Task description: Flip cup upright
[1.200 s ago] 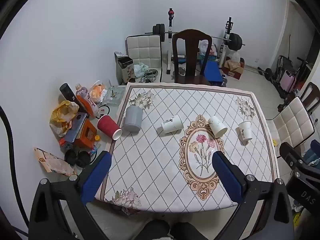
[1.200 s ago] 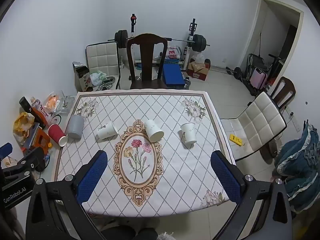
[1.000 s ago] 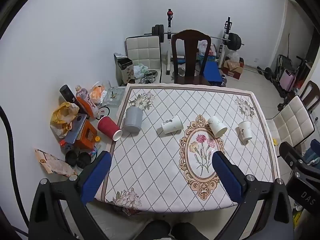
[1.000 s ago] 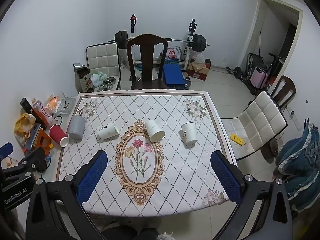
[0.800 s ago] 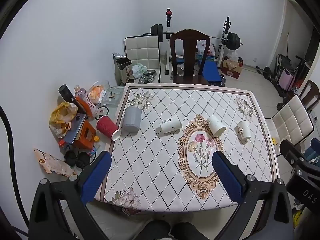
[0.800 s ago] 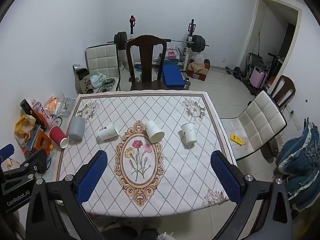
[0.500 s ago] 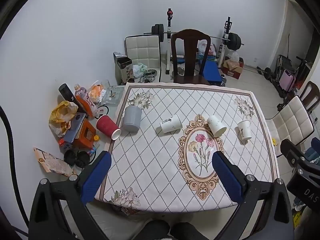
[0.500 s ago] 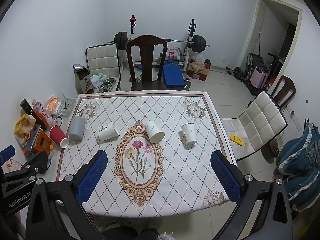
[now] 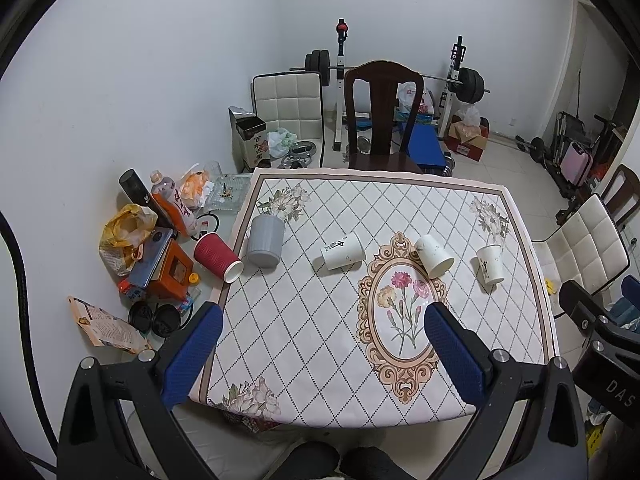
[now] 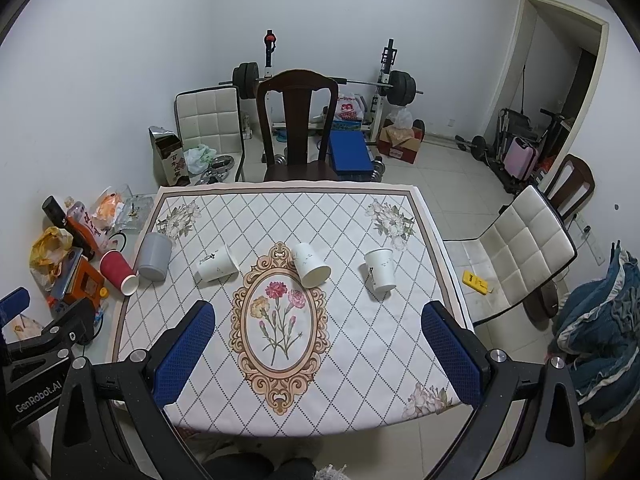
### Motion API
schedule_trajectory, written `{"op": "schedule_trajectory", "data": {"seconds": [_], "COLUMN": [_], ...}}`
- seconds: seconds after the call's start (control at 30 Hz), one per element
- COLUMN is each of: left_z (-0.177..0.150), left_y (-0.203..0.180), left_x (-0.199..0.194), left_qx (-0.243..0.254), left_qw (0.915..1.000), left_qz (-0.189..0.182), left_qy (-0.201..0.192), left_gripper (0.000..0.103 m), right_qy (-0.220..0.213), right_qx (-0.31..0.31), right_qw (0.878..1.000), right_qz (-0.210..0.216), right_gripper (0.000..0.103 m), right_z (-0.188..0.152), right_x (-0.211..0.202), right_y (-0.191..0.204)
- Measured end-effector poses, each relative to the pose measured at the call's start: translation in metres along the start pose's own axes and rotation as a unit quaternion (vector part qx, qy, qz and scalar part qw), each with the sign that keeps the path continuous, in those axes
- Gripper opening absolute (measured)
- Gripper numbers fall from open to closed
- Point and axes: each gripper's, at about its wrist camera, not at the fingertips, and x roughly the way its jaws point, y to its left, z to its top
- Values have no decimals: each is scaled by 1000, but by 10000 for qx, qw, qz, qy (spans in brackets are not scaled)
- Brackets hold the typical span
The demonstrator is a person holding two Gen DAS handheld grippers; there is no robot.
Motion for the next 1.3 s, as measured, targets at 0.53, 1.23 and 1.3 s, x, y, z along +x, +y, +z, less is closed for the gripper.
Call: {"op": "schedule_trajectory", "data": {"seconds": [0.53,1.23,1.3], "left_z": [5,14,12], "left_y": [0,-1,-1], "left_x": [-3,-7,-8], "left_qx": [-29,-23,-33], "left_qw": [10000,10000,10000], "left_qz": [18,47,38], "left_qy": [-18,-68,-72], "left_gripper": [103,103,103], "right_qy": [-15,-12,-18], "right_qx": [-4,1,-2], "right_qw": [10000,10000,10000], "right_qz": [2,15,16], "right_gripper": [103,103,103], "right_z": [3,3,2], "right_x": [-1,-2,-1], "right_y": [3,3,2]}}
